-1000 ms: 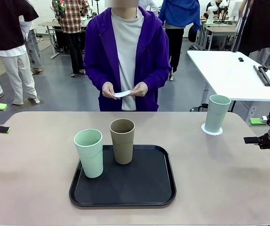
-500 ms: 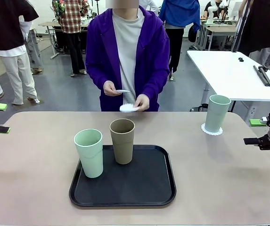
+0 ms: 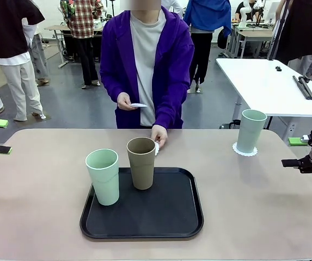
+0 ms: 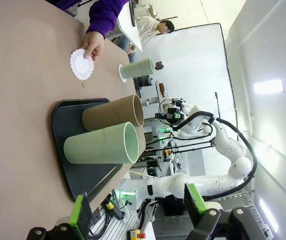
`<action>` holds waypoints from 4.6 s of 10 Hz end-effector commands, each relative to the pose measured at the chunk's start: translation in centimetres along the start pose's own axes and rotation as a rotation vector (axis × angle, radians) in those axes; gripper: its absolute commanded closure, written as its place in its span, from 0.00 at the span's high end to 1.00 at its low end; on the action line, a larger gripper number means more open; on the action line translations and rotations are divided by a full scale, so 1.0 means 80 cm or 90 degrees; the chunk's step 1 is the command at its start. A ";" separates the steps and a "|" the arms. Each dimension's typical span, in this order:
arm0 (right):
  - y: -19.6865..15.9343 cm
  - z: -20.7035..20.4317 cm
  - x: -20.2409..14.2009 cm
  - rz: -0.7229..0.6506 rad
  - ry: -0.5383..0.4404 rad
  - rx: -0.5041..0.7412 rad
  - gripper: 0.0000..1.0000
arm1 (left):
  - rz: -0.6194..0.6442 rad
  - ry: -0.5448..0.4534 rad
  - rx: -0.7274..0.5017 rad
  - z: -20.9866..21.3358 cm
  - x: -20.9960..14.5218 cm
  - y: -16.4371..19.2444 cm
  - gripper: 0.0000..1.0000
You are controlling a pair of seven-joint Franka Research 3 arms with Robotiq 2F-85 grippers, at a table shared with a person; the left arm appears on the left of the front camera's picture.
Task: Place coasters on the table and set cups on them.
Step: Take one Reusable plastic cup from the Flat Tray and place it on a coaster set by the human.
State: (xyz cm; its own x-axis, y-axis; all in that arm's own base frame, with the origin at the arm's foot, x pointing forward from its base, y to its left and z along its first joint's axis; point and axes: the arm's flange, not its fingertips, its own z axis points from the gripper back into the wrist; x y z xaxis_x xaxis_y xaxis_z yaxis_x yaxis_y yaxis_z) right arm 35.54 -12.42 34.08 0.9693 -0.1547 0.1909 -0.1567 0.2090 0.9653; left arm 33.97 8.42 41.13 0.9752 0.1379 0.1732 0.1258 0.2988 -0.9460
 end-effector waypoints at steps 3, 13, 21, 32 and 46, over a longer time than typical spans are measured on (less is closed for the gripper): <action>0.000 -0.001 0.000 0.000 0.001 0.001 1.00 | -0.008 -0.004 -0.006 0.001 -0.001 0.000 1.00; 0.000 -0.001 0.000 0.000 0.001 0.001 1.00 | -0.008 -0.004 -0.006 0.001 -0.001 0.000 1.00; 0.000 -0.001 0.000 0.000 0.001 0.001 1.00 | -0.008 -0.004 -0.006 0.001 -0.001 0.000 1.00; 0.213 -0.162 0.070 0.451 0.289 -0.273 1.00 | -0.008 -0.004 -0.006 0.001 -0.001 0.000 1.00; 0.218 -0.403 0.039 0.801 0.510 -0.499 1.00 | -0.008 -0.004 -0.006 0.001 -0.001 0.000 1.00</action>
State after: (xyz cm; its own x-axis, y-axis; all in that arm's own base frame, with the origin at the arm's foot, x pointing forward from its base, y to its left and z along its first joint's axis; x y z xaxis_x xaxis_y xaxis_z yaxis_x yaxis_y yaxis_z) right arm 41.88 21.79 45.75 0.2102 0.9123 0.3514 -0.9686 0.2431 -0.0519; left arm 33.99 8.41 41.13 0.9753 0.1373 0.1732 0.1258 0.2991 -0.9459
